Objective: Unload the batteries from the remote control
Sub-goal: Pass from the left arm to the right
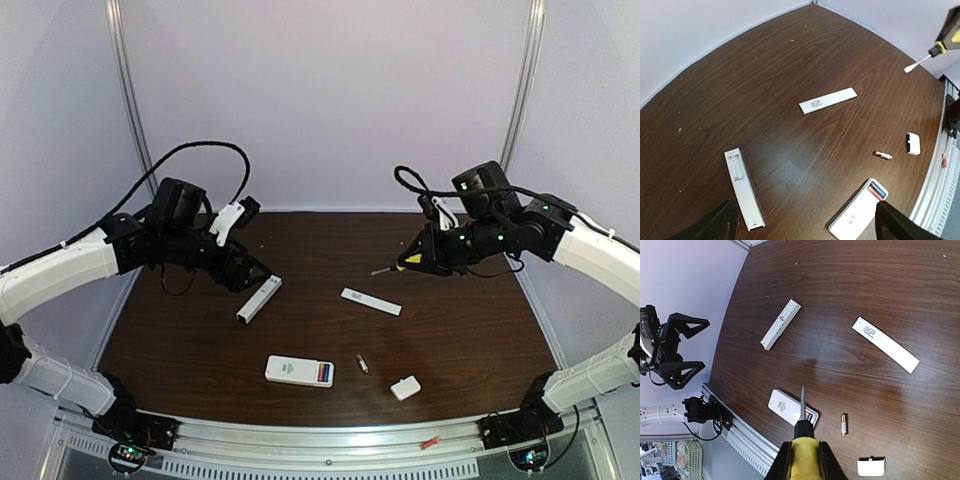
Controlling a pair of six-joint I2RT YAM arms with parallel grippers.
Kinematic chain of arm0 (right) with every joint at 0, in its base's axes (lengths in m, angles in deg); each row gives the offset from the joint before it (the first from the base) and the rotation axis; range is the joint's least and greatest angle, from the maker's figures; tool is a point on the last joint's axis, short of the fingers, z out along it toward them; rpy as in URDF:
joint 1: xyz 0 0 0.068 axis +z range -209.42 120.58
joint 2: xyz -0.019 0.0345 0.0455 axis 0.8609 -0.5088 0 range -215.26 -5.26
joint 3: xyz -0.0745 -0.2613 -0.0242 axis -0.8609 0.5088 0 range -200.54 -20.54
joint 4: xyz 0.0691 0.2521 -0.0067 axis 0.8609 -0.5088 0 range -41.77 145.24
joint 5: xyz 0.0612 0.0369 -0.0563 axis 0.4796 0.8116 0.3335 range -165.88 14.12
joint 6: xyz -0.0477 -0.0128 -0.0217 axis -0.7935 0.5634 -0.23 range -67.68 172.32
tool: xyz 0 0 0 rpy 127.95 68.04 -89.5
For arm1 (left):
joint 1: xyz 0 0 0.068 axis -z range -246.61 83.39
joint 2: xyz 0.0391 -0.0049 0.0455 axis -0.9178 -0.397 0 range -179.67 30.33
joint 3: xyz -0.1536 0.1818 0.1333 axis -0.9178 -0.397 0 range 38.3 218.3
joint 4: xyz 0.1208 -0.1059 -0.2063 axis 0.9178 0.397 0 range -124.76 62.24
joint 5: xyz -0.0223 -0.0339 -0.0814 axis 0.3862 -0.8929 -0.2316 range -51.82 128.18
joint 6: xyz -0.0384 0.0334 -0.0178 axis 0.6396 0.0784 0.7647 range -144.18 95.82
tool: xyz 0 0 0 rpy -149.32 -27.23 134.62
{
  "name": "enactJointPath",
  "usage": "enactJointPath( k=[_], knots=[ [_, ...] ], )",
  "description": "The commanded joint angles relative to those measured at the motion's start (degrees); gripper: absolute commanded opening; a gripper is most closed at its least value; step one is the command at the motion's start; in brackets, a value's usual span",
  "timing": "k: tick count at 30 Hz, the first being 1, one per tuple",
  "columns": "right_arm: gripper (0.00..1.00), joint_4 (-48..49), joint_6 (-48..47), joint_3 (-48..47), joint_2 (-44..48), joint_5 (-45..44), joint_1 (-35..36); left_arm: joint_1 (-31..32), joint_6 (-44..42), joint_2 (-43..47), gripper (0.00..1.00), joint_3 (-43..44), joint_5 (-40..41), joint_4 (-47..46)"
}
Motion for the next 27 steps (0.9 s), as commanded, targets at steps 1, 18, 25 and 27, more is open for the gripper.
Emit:
enactJointPath(
  k=[1,18,25,27],
  knots=[
    [0.0,-3.18,0.12,0.63,1.17,-3.0,0.1,0.13,-12.85,4.69,0.97,-5.12,-6.59,-8.17],
    [0.0,-8.13,3.17,1.48,3.2,-4.5,0.08,0.08,-34.64,-1.15,0.97,-7.16,-13.12,-0.37],
    [0.0,-8.88,3.87,1.06,2.71,-4.74,0.08,0.13,-39.08,-3.17,0.97,-8.94,-13.42,0.0],
    [0.0,-9.12,3.96,0.83,2.51,-4.9,0.08,0.14,-40.02,-3.65,0.97,-9.26,-13.34,0.03]
  ],
)
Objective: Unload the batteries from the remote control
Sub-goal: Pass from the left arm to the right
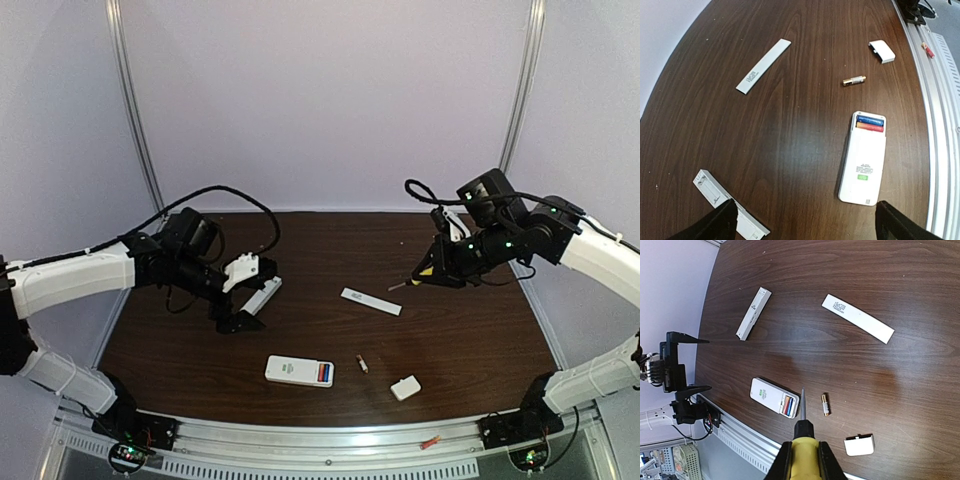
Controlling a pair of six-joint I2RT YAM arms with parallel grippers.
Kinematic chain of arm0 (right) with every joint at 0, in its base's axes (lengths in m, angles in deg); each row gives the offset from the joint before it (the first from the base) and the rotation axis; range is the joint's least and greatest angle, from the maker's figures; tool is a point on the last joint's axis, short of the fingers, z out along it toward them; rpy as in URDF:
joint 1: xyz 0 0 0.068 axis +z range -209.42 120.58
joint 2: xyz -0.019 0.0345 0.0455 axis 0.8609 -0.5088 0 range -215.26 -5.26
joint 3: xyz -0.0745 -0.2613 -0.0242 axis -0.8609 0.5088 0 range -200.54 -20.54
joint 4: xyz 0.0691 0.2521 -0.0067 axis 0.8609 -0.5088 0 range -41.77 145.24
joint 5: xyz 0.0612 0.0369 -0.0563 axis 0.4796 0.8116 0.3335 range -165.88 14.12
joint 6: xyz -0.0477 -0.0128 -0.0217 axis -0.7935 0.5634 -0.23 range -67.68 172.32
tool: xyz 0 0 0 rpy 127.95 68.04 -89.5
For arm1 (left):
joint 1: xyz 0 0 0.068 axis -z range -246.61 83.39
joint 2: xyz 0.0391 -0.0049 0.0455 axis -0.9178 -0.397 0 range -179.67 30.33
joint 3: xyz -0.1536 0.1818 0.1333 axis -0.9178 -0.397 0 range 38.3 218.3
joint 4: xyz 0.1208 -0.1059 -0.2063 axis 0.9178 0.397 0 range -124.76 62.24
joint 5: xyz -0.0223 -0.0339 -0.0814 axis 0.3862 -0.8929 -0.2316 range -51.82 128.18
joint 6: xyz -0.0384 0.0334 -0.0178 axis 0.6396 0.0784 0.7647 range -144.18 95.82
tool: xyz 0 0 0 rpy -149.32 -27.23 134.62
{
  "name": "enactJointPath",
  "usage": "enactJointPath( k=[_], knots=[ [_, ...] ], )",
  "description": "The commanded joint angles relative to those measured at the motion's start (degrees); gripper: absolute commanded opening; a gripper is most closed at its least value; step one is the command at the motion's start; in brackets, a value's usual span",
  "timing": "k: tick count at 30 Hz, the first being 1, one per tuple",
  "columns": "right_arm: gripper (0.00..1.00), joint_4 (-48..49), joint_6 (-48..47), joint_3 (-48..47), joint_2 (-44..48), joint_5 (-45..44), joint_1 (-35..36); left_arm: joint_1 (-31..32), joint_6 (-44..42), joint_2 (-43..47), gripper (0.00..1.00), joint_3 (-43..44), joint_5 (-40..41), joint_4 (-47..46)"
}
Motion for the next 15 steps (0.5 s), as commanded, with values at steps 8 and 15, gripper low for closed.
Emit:
enactJointPath(
  k=[8,15],
  knots=[
    [0.0,-1.18,1.43,-0.06,0.04,-2.54,0.08,0.21,-8.01,-2.92,0.98,-1.79,-0.79,0.06],
    [0.0,-0.51,1.82,-0.2,-0.6,-2.66,0.07,0.87,-9.6,-4.04,0.97,-2.29,-0.06,0.22]
  ],
)
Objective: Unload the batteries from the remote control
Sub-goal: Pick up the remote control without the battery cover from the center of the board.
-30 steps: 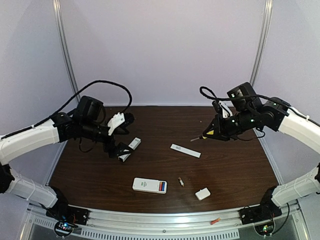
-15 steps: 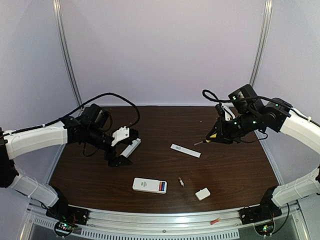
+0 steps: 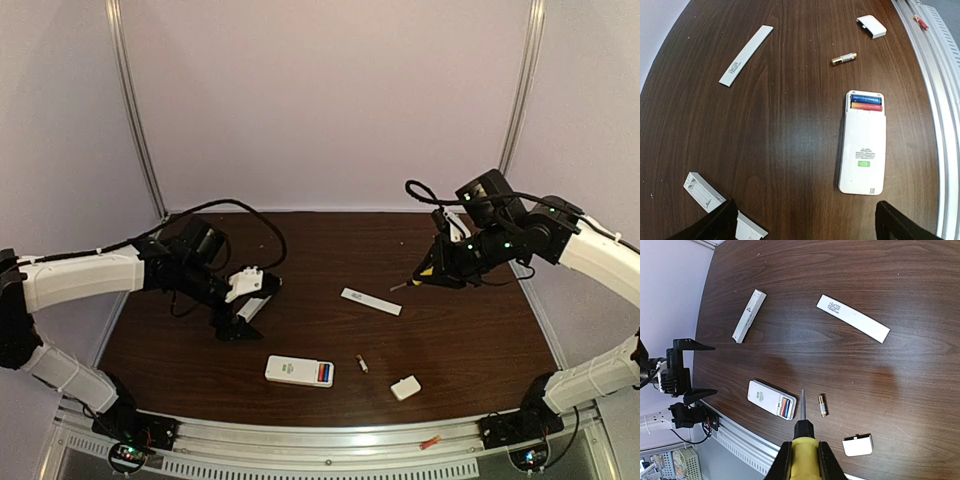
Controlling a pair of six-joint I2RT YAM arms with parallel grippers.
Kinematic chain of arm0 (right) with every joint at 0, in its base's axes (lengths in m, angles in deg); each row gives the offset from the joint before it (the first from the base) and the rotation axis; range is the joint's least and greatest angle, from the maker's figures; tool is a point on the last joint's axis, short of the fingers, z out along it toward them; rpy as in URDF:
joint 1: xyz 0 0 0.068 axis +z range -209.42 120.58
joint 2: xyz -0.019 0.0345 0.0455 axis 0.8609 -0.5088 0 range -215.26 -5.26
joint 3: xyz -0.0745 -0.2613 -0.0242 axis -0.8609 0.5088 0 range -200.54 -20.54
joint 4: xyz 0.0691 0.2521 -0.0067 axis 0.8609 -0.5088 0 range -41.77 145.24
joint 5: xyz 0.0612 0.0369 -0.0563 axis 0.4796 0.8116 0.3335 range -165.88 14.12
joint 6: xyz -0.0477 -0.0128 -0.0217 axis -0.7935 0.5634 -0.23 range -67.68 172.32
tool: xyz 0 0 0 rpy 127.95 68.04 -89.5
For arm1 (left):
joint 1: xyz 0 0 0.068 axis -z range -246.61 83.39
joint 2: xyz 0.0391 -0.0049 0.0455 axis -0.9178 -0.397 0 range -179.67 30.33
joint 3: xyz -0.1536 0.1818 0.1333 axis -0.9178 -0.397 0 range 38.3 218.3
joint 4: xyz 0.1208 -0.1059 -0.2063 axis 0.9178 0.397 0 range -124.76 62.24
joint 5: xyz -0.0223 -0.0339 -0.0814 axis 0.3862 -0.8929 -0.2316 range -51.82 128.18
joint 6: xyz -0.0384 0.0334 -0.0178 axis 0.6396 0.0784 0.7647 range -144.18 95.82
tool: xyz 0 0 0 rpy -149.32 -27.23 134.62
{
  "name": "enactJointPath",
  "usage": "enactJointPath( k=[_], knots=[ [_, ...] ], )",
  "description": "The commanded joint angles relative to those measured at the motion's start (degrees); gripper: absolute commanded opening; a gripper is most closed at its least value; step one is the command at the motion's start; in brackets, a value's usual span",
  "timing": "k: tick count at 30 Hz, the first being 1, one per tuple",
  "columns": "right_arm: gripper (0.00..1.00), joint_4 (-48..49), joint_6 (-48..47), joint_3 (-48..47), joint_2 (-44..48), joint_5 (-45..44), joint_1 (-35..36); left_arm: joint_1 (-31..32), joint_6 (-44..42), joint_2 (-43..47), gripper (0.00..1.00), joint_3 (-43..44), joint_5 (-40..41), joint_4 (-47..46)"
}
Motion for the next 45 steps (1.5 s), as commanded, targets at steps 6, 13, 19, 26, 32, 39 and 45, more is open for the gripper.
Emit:
enactJointPath(
  k=[6,13,19,26,32,39,45],
  knots=[
    [0.0,0.17,0.68,-0.51,-1.23,-1.36,0.06,1.24,-3.21,-1.54,0.97,-1.37,0.44,0.01],
    [0.0,-0.34,0.12,-1.08,-2.14,-1.11,0.08,1.25,-3.76,-2.58,0.98,-1.6,-0.91,0.01],
    [0.0,-0.58,-0.15,-1.2,-2.29,-1.18,0.08,1.69,-3.51,-3.87,0.98,-1.26,-1.49,-0.82],
    [0.0,-0.82,-0.17,-0.96,-1.77,-1.54,0.08,3.09,-3.18,-5.63,0.97,-0.17,-1.4,-0.83],
    [0.0,-0.71,0.0,-0.66,-1.24,-1.66,0.08,3.09,-3.28,-6.39,0.98,-0.32,-1.32,-0.93],
    [0.0,-0.8,0.16,-0.56,-0.99,-1.76,0.08,3.18,-2.84,-6.86,0.98,-0.72,-1.75,-1.71],
    [0.0,-0.72,0.04,-0.78,-1.36,-1.67,0.08,3.18,-2.41,-7.75,0.97,-0.57,-1.97,-2.14]
  ],
)
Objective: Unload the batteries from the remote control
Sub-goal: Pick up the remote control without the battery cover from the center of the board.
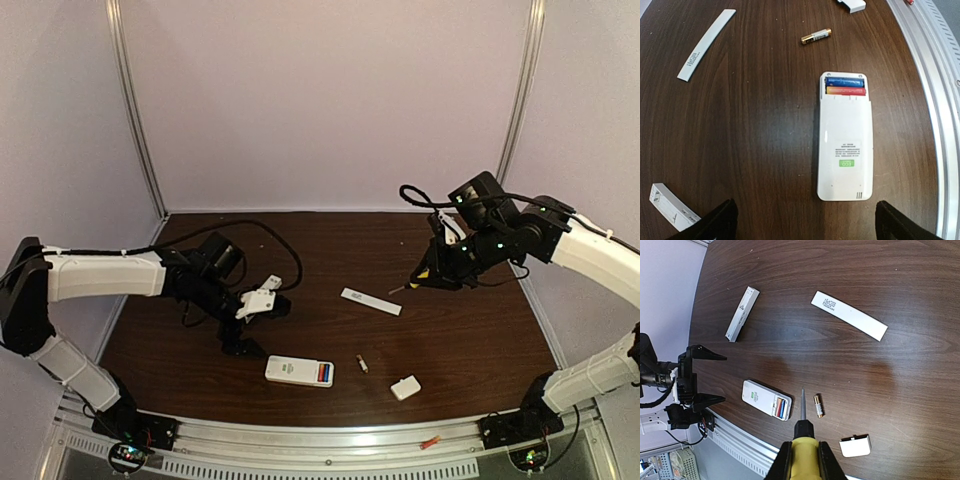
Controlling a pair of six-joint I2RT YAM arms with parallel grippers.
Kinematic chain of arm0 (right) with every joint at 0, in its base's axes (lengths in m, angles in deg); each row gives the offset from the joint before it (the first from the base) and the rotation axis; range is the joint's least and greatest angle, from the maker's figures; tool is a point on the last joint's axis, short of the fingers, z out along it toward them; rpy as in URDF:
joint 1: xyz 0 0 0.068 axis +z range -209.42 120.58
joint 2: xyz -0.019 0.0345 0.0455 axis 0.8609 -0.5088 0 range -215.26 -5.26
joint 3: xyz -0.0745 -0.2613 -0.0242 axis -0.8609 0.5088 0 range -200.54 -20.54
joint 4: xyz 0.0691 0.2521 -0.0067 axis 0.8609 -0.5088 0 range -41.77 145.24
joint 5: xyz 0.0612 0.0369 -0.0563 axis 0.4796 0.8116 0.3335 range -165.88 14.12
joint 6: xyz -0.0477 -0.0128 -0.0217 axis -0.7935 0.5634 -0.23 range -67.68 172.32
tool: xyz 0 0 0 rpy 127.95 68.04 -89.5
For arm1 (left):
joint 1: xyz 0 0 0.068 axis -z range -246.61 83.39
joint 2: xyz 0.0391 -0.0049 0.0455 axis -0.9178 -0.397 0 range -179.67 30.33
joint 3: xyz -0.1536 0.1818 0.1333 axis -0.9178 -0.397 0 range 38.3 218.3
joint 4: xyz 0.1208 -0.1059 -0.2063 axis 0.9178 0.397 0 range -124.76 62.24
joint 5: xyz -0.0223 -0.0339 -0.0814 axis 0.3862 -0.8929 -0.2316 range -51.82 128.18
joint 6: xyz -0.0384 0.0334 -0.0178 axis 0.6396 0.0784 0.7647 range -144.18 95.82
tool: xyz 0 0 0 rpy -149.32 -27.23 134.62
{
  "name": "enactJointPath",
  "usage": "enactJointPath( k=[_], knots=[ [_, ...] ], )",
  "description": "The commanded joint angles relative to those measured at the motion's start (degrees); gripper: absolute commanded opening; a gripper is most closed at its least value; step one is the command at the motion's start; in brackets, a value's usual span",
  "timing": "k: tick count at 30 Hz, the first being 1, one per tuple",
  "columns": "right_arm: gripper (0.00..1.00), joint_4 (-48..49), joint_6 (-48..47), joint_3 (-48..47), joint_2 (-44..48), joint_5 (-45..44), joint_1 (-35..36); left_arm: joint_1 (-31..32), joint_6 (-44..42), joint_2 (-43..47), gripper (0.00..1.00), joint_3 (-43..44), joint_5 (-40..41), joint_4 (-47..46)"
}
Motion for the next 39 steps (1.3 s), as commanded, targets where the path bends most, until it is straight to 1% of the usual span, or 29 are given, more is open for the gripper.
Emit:
enactJointPath(
  k=[1,8,17,25,30,36,39],
  knots=[
    [0.0,-0.68,0.05,-0.83,0.63,-1.45,0.08,0.3,0.37,-1.38,0.98,0.57,-1.59,-1.86],
    [0.0,-0.74,0.05,-0.78,0.73,-1.5,0.08,1.06,1.33,-1.59,0.97,0.89,-2.64,-1.81],
    [0.0,-0.38,0.49,0.02,1.48,-1.22,0.1,6.84,4.76,-3.06,0.97,-1.49,1.57,-4.77],
    [0.0,-0.73,0.49,0.27,1.65,-0.96,0.14,7.91,5.78,-6.1,0.97,-1.56,3.32,-5.27],
    [0.0,-1.01,0.41,0.26,1.79,-0.99,0.14,8.36,6.28,-8.02,0.91,-1.45,4.49,-5.8],
    [0.0,-1.07,0.15,0.25,1.69,-1.02,0.16,8.63,6.63,-8.99,0.82,-1.16,5.08,-6.72],
    [0.0,-1.03,0.14,0.26,1.64,-1.02,0.17,8.58,6.63,-9.23,0.76,-0.98,5.26,-7.0]
  ],
)
